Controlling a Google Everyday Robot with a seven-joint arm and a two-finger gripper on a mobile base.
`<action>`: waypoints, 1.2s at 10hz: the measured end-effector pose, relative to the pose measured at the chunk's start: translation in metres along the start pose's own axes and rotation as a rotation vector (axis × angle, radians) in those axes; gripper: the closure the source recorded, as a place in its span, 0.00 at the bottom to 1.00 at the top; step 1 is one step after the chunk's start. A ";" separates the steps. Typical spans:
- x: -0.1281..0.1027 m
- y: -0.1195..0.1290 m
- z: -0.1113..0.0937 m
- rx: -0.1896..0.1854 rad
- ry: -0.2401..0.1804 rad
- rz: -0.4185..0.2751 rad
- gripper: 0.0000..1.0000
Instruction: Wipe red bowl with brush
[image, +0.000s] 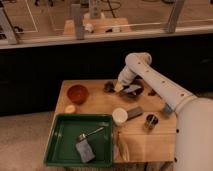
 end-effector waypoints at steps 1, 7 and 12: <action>-0.006 -0.002 -0.002 0.002 -0.011 -0.015 1.00; -0.033 -0.007 -0.033 0.009 -0.107 -0.063 1.00; -0.079 -0.006 -0.048 0.019 -0.160 -0.150 1.00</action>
